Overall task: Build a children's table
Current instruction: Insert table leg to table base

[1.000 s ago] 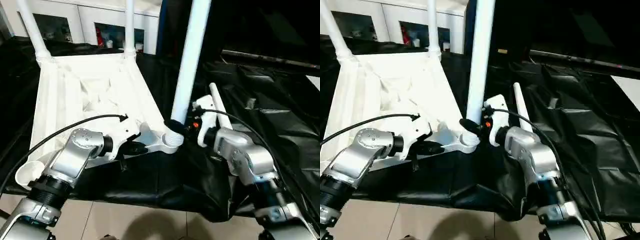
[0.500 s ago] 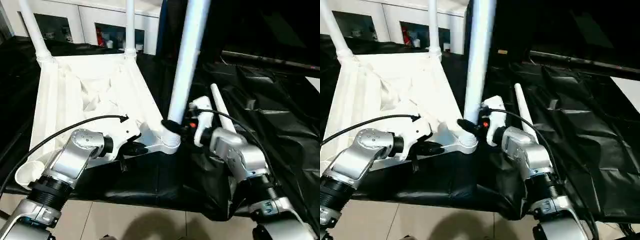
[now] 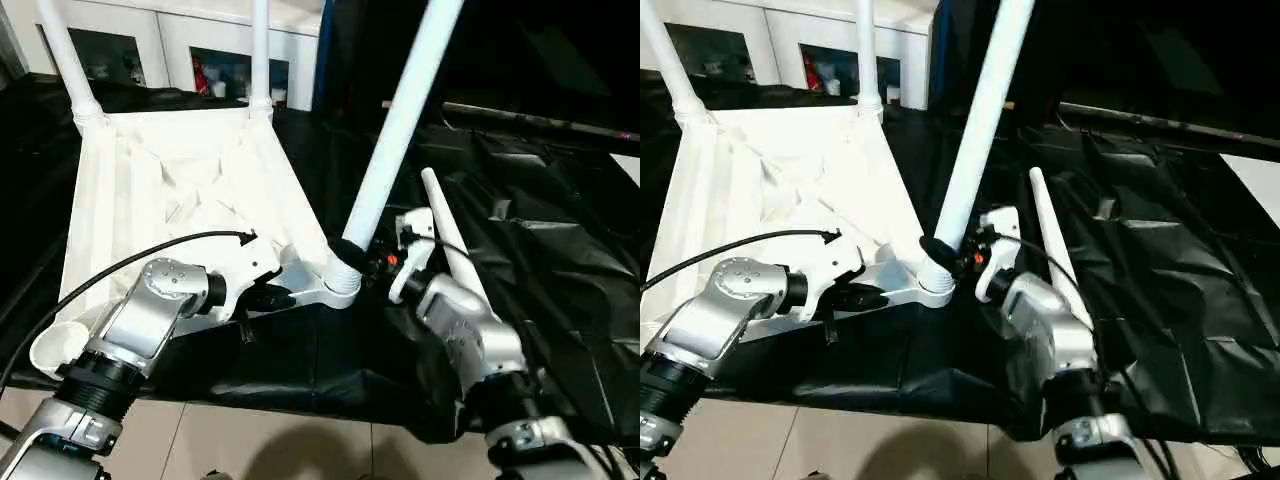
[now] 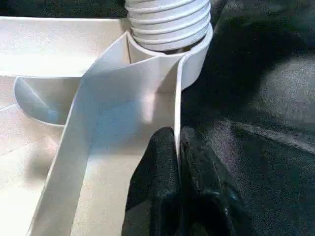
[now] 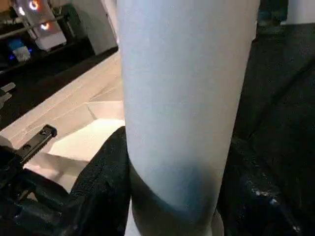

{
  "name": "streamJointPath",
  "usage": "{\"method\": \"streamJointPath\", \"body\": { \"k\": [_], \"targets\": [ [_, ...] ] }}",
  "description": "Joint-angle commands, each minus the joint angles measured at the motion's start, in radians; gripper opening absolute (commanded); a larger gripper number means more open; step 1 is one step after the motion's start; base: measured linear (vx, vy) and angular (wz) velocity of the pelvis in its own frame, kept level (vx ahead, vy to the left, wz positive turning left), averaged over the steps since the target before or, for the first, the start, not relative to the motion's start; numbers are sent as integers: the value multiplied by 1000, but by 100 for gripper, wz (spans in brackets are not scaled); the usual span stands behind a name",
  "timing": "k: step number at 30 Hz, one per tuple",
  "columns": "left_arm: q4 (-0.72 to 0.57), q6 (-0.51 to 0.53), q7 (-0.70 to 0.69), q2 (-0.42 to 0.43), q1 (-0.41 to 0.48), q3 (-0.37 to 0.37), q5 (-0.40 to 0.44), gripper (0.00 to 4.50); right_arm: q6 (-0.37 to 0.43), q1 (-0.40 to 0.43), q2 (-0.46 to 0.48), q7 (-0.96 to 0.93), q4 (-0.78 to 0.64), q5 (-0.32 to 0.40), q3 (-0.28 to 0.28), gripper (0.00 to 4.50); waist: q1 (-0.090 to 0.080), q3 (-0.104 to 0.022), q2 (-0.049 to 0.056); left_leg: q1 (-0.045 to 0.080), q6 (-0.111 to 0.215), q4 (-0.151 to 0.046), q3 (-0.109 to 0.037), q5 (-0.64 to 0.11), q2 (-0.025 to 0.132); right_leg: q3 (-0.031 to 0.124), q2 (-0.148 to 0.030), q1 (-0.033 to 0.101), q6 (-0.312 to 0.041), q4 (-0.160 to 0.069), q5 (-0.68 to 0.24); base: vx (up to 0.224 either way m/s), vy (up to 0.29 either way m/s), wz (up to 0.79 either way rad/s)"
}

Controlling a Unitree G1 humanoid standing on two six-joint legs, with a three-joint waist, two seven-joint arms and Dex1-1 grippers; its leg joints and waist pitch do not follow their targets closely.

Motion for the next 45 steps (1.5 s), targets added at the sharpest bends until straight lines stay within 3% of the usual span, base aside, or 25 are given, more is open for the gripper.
{"method": "streamJointPath", "body": {
  "k": [1,5,6,8,11,12,15,17,19,21,22,23,25,26,27,28,29,32,33,36,37,39,41,45],
  "targets": [
    [5,-12,18,0,-4,11,-1,0,-21,55,-10,-38,71,-45,-17,190,7,-60,28,10,-18,-77,-11,-215,38,45,-76,45,-210,-76,-163,0,0,0],
    [11,-15,27,-4,-8,13,1,0,-75,94,3,-40,67,-53,-16,190,7,-60,31,12,-16,-79,-12,-230,38,45,-75,44,-211,-77,-170,0,0,0],
    [12,-15,26,-4,-10,13,1,0,-85,98,8,-41,72,-53,-20,189,9,-60,37,13,-15,-79,-13,-231,38,46,-75,44,-214,-76,-166,0,0,0],
    [11,-14,23,-1,-10,11,1,0,-112,107,14,-41,85,-52,-26,189,9,-61,38,12,-16,-79,-13,-235,38,46,-76,44,-218,-76,-155,0,0,0],
    [12,-21,-5,12,-15,-7,8,0,-156,123,8,-47,84,-71,-16,189,10,-61,54,14,-19,-80,-14,-243,38,46,-74,44,-225,-76,-133,0,0,0],
    [12,-21,-5,12,-15,-7,8,0,-156,123,8,-47,84,-71,-16,189,9,-60,49,12,-18,-81,-13,-247,38,45,-73,45,-225,-76,-131,0,0,0],
    [26,-33,-7,16,-21,-14,19,0,-176,131,-9,-45,62,-103,11,189,9,-61,49,11,-13,-80,-13,-237,37,45,-73,47,-226,-75,-123,0,0,0],
    [45,-43,-5,15,-31,-19,29,0,-169,141,-29,-42,11,-138,47,189,9,-60,54,12,-12,-80,-13,-232,35,45,-70,49,-217,-77,-125,0,0,0],
    [60,-52,1,11,-36,-23,36,0,-159,147,-47,-39,-27,-170,76,189,8,-60,49,10,-8,-79,-11,-235,34,46,-71,49,-211,-80,-147,0,0,0],
    [70,-59,11,6,-37,-30,45,0,-143,151,-59,-38,-56,-187,93,189,10,-59,52,11,-9,-79,-11,-238,34,47,-71,47,-204,-82,-166,0,0,0],
    [76,-62,15,4,-36,-40,55,0,-127,150,-67,-36,-72,-194,102,189,9,-58,46,13,-7,-80,-10,-251,35,48,-72,45,-195,-87,-205,0,0,0],
    [79,-63,16,4,-36,-43,57,0,-126,148,-68,-34,-72,-196,103,189,9,-57,48,13,-8,-80,-11,-255,36,48,-73,44,-193,-85,-217,0,0,0],
    [84,-69,15,5,-33,-58,67,0,-113,141,-75,-28,-77,-201,110,189,6,-56,41,13,-5,-81,-12,-258,38,48,-74,41,-181,-88,-255,0,0,0],
    [86,-69,15,5,-31,-64,70,0,-104,136,-79,-23,-79,-201,113,189,5,-57,32,12,-3,-81,-11,-259,38,48,-73,40,-178,-91,-259,0,0,0],
    [86,-68,14,4,-31,-64,70,0,-101,135,-80,-23,-79,-200,114,189,6,-58,35,11,-3,-80,-12,-252,38,49,-74,41,-177,-88,-254,0,0,0],
    [82,-61,4,2,-25,-71,64,0,-57,124,-86,-13,-87,-185,117,189,2,-57,22,11,-2,-82,-11,-255,39,47,-71,40,-174,-89,-249,0,0,0],
    [82,-61,4,2,-25,-71,64,0,-57,124,-86,-13,-87,-185,117,189,5,-58,27,11,-3,-82,-13,-251,39,47,-72,41,-173,-86,-247,0,0,0],
    [76,-53,-32,15,-19,-85,57,0,31,97,-99,31,-74,-153,120,189,3,-58,25,13,-5,-82,-12,-268,39,48,-73,36,-165,-90,-268,0,0,0],
    [72,-57,-58,27,-14,-95,57,0,46,81,-106,50,-54,-156,125,189,1,-59,11,12,-3,-83,-12,-274,40,47,-73,36,-161,-92,-281,0,0,0],
    [64,-67,-92,41,-7,-108,56,0,61,54,-112,75,-17,-160,128,189,0,-59,16,12,-8,-84,-13,-274,40,47,-75,33,-161,-91,-281,0,0,0],
    [62,-76,-105,44,-3,-112,57,0,68,27,-117,95,17,-159,129,189,-1,-61,5,11,-11,-84,-13,-273,41,46,-75,35,-159,-89,-277,0,0,0],
    [63,-79,-107,44,-3,-114,57,0,69,18,-119,104,30,-160,130,189,-1,-61,9,12,-18,-85,-15,-283,42,46,-76,33,-156,-90,-283,0,0,0],
    [65,-82,-113,44,-4,-117,58,0,78,11,-122,120,37,-156,133,189,-2,-61,3,13,-19,-85,-14,-294,41,46,-76,32,-155,-92,-293,0,0,0],
    [65,-99,-148,47,-4,-129,49,0,71,9,-134,171,53,-153,142,189,1,-62,3,14,-19,-85,-15,-304,42,47,-77,30,-150,-94,-312,0,0,0]
  ]
}}
